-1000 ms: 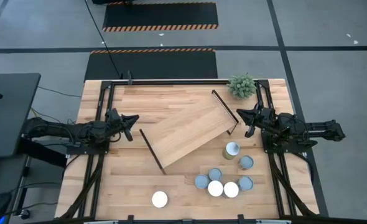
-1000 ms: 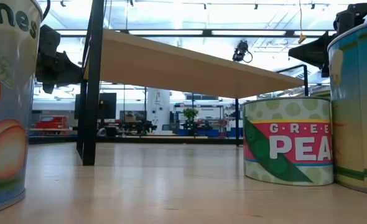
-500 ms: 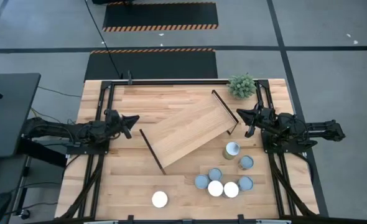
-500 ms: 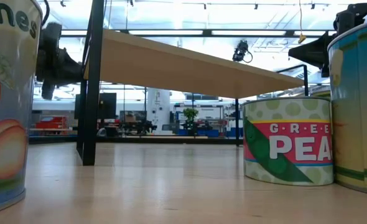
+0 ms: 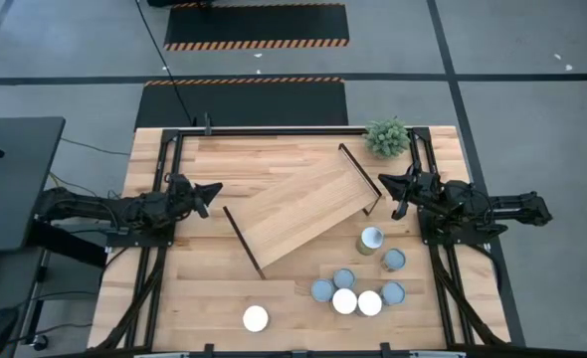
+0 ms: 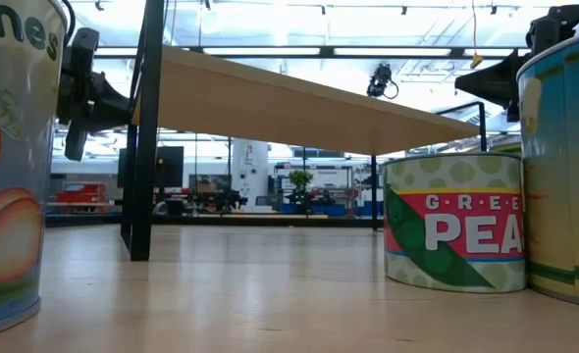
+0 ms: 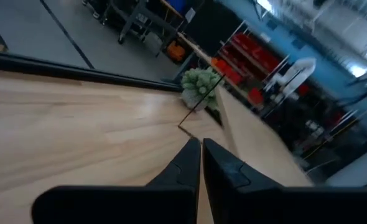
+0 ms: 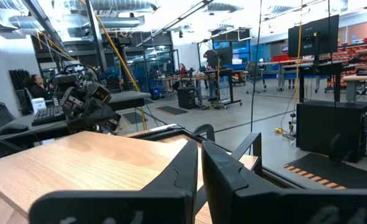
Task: Pick and place cans onto a shelf
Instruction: Put the big canned oranges on the shelf
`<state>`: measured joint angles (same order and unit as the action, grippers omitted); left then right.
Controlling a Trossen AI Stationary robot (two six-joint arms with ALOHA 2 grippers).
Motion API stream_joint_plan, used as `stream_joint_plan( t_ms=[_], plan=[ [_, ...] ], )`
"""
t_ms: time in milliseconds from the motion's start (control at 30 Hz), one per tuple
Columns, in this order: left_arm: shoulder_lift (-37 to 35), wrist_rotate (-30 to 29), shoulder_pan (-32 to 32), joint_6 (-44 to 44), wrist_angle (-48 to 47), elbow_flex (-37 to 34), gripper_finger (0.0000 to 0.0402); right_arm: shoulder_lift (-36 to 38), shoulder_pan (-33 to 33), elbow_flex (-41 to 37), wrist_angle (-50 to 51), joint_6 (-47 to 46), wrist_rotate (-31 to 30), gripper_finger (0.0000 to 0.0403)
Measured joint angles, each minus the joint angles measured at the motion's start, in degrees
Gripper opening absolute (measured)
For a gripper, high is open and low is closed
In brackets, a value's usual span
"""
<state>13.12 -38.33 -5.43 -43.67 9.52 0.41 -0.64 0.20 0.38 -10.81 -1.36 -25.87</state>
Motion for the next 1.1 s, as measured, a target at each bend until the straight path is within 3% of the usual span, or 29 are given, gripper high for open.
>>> stream_joint_plan(
  t_ms=[133, 400, 733, 1100],
  plan=[
    [0.0, 0.0, 0.0, -6.5, 4.6, 0.0, 0.0025, 0.0, 0.0, 0.0, -0.1, 0.0, 0.0, 0.0029],
    [0.0, -0.8, 0.0, -9.7, 17.9, 0.0, 0.0025, 0.0, 0.0, 0.0, -5.4, -0.8, 0.0, 0.0029],
    [0.0, -2.1, 0.0, -9.7, 27.0, 0.0, 0.0025, 0.0, -0.3, 0.0, -15.6, -16.5, -1.2, 0.0029],
    [0.0, 0.0, 0.0, -9.7, 27.4, 0.0, 0.0025, 0.0, -0.3, 0.0, -22.2, -39.4, -1.0, 0.0029]
  ],
)
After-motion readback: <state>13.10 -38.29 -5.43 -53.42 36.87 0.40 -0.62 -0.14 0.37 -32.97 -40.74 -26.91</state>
